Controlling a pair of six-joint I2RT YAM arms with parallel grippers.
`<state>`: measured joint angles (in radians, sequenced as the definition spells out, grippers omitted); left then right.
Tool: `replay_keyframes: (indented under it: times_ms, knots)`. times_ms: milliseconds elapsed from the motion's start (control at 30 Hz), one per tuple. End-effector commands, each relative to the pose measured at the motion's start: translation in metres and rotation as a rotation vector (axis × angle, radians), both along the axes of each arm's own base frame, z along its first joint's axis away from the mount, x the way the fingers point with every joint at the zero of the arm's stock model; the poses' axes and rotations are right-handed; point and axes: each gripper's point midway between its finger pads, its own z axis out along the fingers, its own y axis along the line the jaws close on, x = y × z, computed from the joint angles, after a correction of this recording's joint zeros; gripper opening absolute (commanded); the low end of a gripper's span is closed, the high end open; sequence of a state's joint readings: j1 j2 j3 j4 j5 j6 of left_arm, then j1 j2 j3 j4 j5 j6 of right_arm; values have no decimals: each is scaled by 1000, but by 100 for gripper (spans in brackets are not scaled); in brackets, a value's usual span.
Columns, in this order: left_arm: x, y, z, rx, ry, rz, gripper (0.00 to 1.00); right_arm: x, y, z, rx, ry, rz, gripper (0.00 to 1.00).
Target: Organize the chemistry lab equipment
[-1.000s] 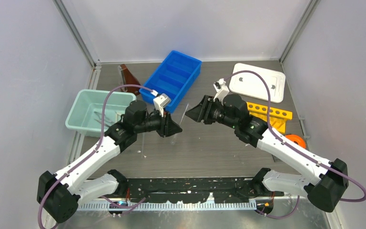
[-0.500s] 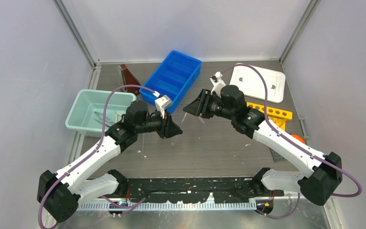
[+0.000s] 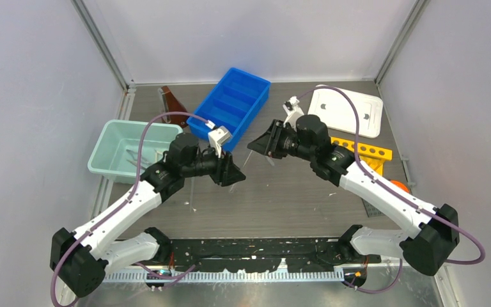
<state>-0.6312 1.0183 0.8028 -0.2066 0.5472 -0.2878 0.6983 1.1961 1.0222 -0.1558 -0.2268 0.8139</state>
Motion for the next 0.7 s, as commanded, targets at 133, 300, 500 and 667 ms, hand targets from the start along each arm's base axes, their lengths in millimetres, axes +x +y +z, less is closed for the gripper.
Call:
replay_keyframes:
  times_ms: [133, 300, 500, 667]
  knots:
    - [14, 7, 23, 67, -64, 46, 71, 26, -42, 28, -59, -206, -219, 21]
    - [15, 18, 34, 152, -82, 57, 99, 36, -79, 23, -171, -273, -370, 21]
    - [30, 32, 72, 207, -235, 99, 100, 41, -142, 26, -374, -369, -584, 21]
    - [54, 37, 89, 209, -284, 213, 100, 44, -187, 35, -543, -438, -744, 21]
